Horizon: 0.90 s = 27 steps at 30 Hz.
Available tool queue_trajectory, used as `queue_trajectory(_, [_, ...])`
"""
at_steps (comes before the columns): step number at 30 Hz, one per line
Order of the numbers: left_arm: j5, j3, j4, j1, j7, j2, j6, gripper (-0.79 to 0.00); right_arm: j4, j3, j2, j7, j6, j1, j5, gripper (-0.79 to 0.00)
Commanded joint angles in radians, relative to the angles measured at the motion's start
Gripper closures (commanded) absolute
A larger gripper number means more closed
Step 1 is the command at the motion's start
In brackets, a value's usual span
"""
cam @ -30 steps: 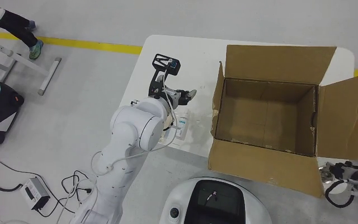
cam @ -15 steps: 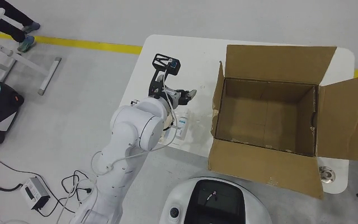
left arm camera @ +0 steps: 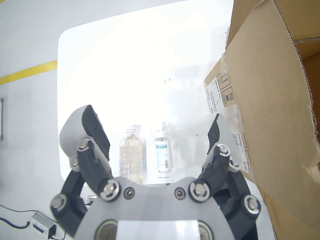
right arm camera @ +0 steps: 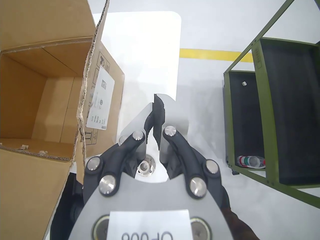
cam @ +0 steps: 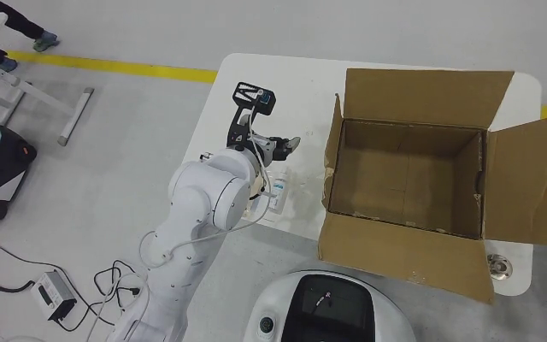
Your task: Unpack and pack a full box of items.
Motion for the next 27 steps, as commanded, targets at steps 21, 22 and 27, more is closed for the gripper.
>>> queue_trajectory(21, [0.0, 0.0, 0.0, 0.0, 0.0, 0.0, 0.0, -0.785, 0.176, -0.157, -0.027, -0.58, -0.003, -0.003, -0.141, 0.0])
queue_trajectory(22, [0.0, 0.0, 0.0, 0.0, 0.0, 0.0, 0.0, -0.785, 0.176, -0.157, -0.027, -0.58, -0.003, -0.003, -0.141, 0.0])
queue_trajectory(27, [0.0, 0.0, 0.0, 0.0, 0.0, 0.0, 0.0, -0.785, 0.176, -0.157, -0.027, -0.58, -0.003, -0.003, -0.141, 0.0])
